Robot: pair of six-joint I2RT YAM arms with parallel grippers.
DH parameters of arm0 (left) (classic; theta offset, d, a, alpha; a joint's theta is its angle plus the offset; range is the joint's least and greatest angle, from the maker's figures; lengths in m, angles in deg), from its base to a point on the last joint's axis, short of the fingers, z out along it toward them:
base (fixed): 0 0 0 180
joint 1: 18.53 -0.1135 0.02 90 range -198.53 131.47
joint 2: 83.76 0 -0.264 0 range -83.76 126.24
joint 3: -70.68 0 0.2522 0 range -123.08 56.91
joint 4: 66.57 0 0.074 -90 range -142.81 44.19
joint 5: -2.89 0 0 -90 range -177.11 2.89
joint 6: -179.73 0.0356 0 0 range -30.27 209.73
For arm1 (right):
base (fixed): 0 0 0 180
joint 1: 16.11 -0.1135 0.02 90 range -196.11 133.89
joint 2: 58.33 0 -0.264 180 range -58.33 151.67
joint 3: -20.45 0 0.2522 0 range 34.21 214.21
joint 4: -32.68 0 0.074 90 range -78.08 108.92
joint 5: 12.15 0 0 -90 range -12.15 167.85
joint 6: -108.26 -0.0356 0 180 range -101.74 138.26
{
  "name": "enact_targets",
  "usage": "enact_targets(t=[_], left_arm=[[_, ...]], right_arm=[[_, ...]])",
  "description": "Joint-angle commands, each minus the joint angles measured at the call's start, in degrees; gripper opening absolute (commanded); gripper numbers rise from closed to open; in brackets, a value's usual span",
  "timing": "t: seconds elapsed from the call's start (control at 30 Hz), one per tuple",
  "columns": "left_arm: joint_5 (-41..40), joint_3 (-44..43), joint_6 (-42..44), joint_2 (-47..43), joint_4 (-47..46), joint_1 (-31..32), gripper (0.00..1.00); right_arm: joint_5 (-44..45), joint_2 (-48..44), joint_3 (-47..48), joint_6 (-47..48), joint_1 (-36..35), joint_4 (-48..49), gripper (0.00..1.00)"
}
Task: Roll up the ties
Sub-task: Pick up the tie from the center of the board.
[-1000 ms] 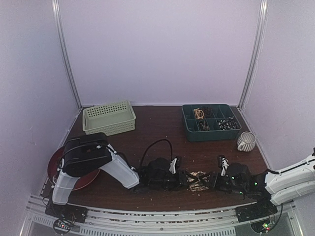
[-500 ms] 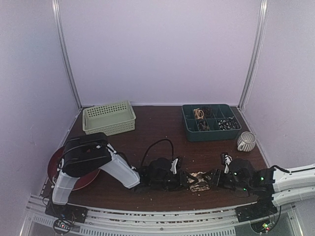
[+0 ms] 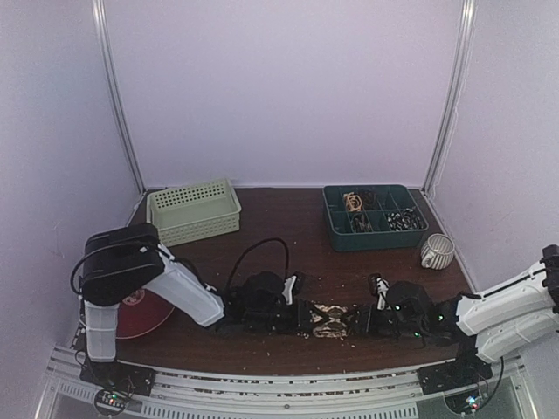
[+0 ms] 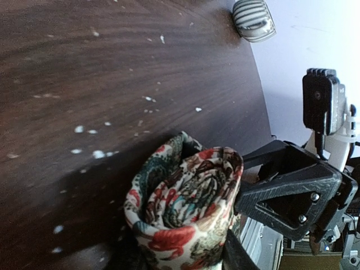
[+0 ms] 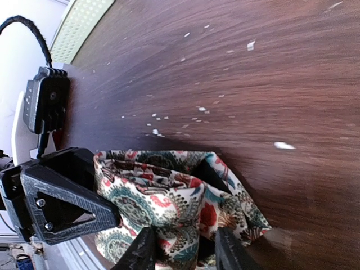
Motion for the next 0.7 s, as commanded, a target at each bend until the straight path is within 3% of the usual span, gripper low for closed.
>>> enact_targets(t=[0.0, 0.2, 0.43, 0.67], left_arm=[[-3.1, 5.1, 4.5, -5.2, 2.3, -2.6, 0.37], [-0.7, 10.4, 0.0, -5.7, -6.6, -2.6, 0.41], [4.6, 10.0, -4.8, -1.0, -15.6, -2.6, 0.48], [7.6, 8.2, -5.6, 1.8, -17.9, -2.6, 0.48]], right_arm=[[-3.5, 9.3, 0.6, -0.4, -0.9, 6.9, 0.34], [-3.5, 15.2, 1.5, -1.5, -1.8, 12.0, 0.33], [-2.8, 17.3, 2.2, -0.6, -1.8, 12.0, 0.33], [-2.3, 17.3, 2.6, 0.8, -1.8, 11.2, 0.33]])
